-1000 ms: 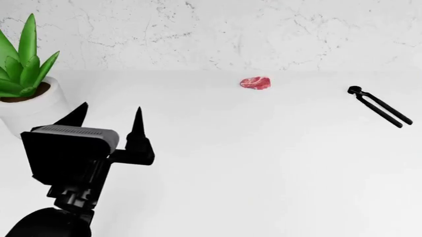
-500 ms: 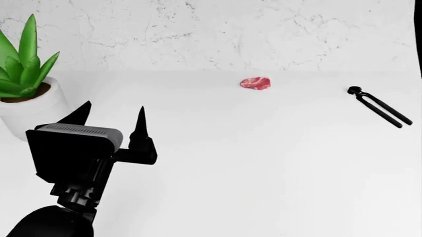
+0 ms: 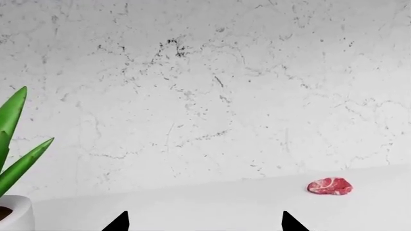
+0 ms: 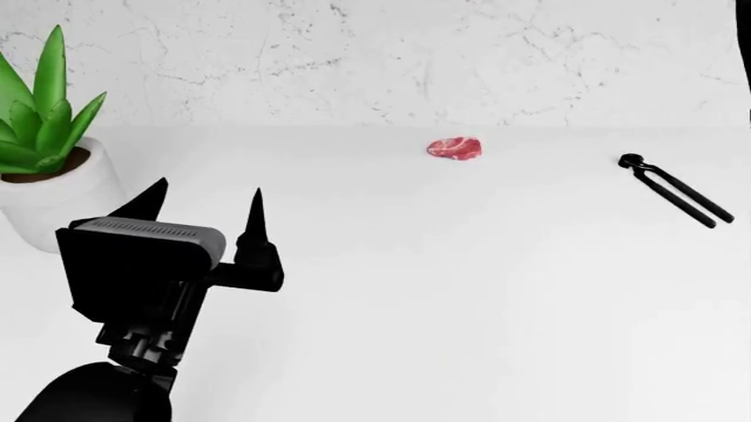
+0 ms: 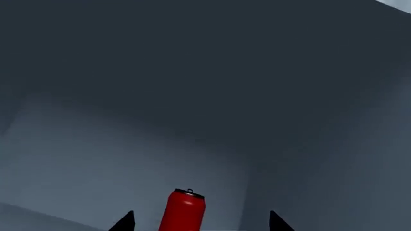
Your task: Pick the honey bottle and jam from the counter and place them in the cabinets closest to them.
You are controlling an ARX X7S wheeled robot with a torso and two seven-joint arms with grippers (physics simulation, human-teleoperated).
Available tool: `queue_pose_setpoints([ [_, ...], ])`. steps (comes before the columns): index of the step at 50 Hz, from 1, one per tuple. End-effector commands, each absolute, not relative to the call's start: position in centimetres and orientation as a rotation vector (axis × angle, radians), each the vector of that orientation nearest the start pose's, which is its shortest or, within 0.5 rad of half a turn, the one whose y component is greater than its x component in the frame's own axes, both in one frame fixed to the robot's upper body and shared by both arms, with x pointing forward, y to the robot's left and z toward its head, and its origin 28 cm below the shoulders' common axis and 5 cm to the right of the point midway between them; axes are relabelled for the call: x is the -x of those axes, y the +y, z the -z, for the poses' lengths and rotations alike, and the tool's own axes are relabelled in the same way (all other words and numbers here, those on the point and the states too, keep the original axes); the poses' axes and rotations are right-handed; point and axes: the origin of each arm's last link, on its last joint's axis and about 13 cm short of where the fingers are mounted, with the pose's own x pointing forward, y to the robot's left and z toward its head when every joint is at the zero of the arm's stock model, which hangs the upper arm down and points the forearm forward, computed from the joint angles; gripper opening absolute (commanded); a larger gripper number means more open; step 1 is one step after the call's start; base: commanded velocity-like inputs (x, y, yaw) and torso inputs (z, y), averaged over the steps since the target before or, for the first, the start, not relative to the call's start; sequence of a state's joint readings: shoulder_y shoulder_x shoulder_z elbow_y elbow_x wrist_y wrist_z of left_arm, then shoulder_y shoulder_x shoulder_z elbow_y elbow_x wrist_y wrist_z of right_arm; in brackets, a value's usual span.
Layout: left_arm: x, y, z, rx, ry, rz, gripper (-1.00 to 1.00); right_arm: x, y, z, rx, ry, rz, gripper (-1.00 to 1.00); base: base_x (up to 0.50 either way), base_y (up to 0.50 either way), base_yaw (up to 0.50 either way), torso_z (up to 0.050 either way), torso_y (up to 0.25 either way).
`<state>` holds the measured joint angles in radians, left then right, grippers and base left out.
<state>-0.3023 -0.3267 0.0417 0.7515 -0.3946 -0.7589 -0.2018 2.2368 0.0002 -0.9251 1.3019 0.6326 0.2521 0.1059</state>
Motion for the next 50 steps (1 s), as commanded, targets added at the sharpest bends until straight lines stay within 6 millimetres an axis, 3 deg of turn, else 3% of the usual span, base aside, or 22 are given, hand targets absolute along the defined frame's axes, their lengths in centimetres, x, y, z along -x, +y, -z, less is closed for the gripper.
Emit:
queue_pose_setpoints([
  [1,-21.9,22.8,-17.7,-0.062,-0.239,0.095,1.00,-34.6,-7.2,-55.1,0.359,-0.713,0.057,1.00,0.00,0.00,0.00,0.000,0.000],
  [13,-21.9,22.8,-17.9,-0.063,-0.241,0.094,1.00,-33.7,-6.1,-55.8,0.366,-0.738,0.002,1.00,0.00,0.00,0.00,0.000,0.000],
  [18,-21.7,22.8,-17.9,-0.065,-0.239,0.097,1.00,-32.8,-6.3,-54.6,0.337,-0.725,0.015,1.00,-0.10,0.00,0.00,0.000,0.000],
  [23,-20.3,23.5,-18.3,-0.067,-0.240,0.094,1.00,-31.6,-6.2,-53.6,0.341,-0.710,-0.001,1.00,-0.48,0.09,0.00,0.000,0.000],
  [31,-21.3,23.1,-18.1,-0.070,-0.238,0.094,1.00,-30.1,-6.3,-51.8,0.362,-0.702,-0.021,1.00,-0.50,0.04,0.00,0.000,0.000],
  [39,-21.8,22.9,-17.8,-0.063,-0.239,0.090,1.00,-29.4,-6.6,-47.3,0.325,-0.643,-0.058,1.00,-0.50,0.02,0.00,0.000,0.000],
  [50,-21.6,23.0,-18.3,-0.042,-0.261,0.065,1.00,-27.4,-7.5,-35.9,0.264,-0.527,-0.104,1.00,-0.16,0.00,0.00,0.000,0.000],
])
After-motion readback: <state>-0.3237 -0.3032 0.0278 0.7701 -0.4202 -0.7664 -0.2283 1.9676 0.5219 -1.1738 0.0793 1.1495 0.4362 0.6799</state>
